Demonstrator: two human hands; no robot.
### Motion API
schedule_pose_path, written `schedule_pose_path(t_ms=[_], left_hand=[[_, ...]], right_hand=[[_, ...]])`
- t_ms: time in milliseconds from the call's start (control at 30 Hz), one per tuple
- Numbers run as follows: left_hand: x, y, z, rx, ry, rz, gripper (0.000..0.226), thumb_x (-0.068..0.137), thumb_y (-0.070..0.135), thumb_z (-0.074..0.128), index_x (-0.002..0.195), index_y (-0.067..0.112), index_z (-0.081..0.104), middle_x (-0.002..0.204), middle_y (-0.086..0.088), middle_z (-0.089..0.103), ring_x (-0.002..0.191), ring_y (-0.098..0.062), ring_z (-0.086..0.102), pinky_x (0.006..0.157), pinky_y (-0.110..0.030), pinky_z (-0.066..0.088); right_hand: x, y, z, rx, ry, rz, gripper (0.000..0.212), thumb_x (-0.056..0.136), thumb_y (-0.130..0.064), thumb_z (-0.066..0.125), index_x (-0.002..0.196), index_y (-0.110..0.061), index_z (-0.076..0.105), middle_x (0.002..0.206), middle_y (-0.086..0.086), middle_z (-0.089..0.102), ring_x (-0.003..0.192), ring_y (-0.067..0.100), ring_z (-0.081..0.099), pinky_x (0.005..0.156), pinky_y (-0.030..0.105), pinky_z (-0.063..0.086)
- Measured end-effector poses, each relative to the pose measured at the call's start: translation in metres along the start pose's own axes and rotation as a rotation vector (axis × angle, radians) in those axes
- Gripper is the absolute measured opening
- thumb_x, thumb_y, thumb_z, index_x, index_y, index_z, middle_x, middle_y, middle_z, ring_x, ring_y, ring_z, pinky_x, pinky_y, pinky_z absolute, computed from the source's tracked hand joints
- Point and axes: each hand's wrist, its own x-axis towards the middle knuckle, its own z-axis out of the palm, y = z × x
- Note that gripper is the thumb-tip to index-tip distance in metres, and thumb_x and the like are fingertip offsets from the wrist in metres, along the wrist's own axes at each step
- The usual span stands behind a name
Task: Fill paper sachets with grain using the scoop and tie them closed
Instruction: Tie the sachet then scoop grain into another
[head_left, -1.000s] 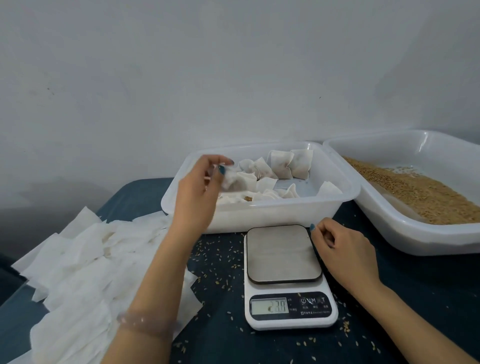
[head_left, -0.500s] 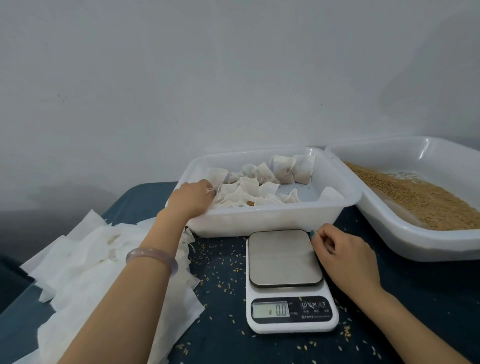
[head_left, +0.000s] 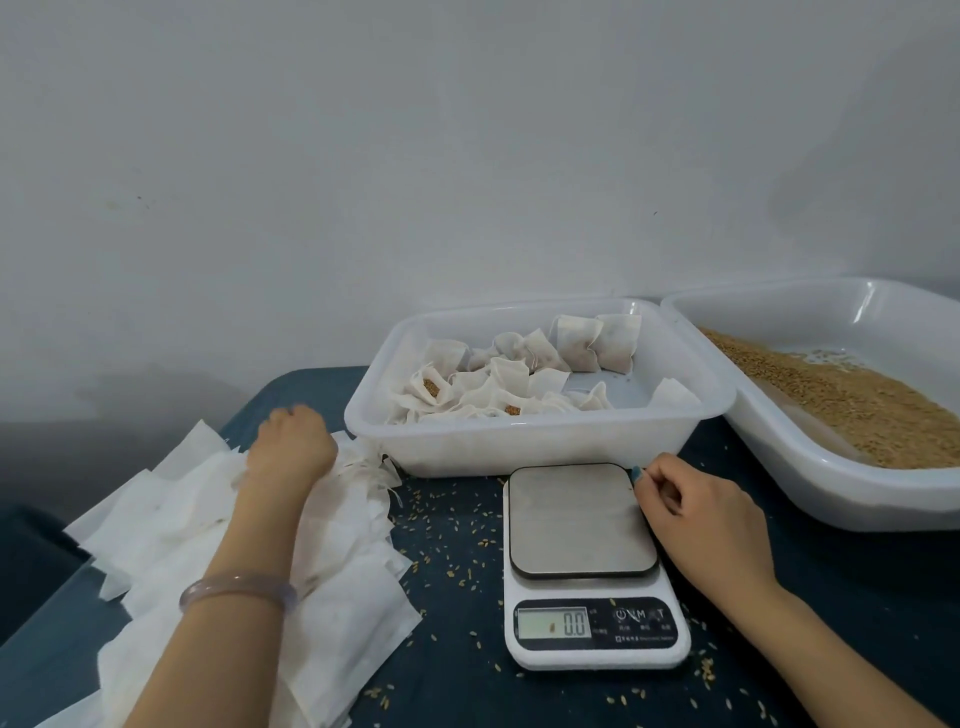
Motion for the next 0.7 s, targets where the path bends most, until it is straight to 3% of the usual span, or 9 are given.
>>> schedule_pose_path(t_ms=[100, 200, 367, 567, 700], left_hand=[[0.003, -0.01, 0.024, 0.167, -0.232, 0.072, 0.038, 0.1, 0.031, 0.046, 0.127, 0.005, 0.052, 0.133, -0.014, 0.054, 0.121, -0.031, 0.052, 0.096, -0.037, 0.044], [0.004, -0.016, 0.037, 0.206, -0.181, 0.066, 0.041, 0.101, 0.043, 0.043, 0.122, 0.012, 0.059, 0.127, -0.009, 0.058, 0.118, -0.029, 0.055, 0.09, -0.035, 0.045], [0.0, -0.012, 0.034, 0.063, 0.015, 0.024, 0.013, 0.086, 0.019, 0.054, 0.088, 0.018, 0.067, 0.085, -0.002, 0.06, 0.083, -0.027, 0.056, 0.065, -0.028, 0.04], [-0.007, -0.009, 0.024, -0.093, 0.097, 0.017, 0.014, 0.077, 0.011, 0.061, 0.074, 0.024, 0.068, 0.077, 0.0, 0.063, 0.073, -0.025, 0.056, 0.056, -0.027, 0.036], [-0.013, -0.003, 0.011, -0.012, 0.112, 0.07, 0.006, 0.08, 0.023, 0.061, 0.078, 0.028, 0.065, 0.078, 0.008, 0.058, 0.08, -0.021, 0.053, 0.057, -0.027, 0.03]], right_hand=[[0.0, 0.001, 0.0, -0.006, -0.001, -0.005, 0.024, 0.09, -0.035, 0.059, 0.068, -0.03, 0.05, 0.053, -0.011, 0.053, 0.051, 0.005, 0.051, 0.044, 0.025, 0.034], [0.0, 0.001, 0.0, -0.005, -0.004, -0.005, 0.025, 0.09, -0.033, 0.061, 0.068, -0.03, 0.05, 0.053, -0.01, 0.052, 0.051, 0.006, 0.05, 0.044, 0.026, 0.032], [0.0, 0.002, -0.001, -0.01, -0.014, -0.013, 0.024, 0.091, -0.033, 0.061, 0.069, -0.028, 0.052, 0.053, -0.01, 0.052, 0.051, 0.007, 0.05, 0.045, 0.025, 0.03], [-0.001, 0.001, -0.001, -0.016, -0.008, -0.022, 0.023, 0.09, -0.033, 0.062, 0.069, -0.03, 0.052, 0.053, -0.01, 0.052, 0.051, 0.005, 0.05, 0.044, 0.024, 0.03], [0.001, 0.001, 0.0, -0.006, -0.006, -0.021, 0.023, 0.09, -0.034, 0.061, 0.069, -0.03, 0.052, 0.052, -0.011, 0.051, 0.051, 0.006, 0.05, 0.044, 0.025, 0.033]])
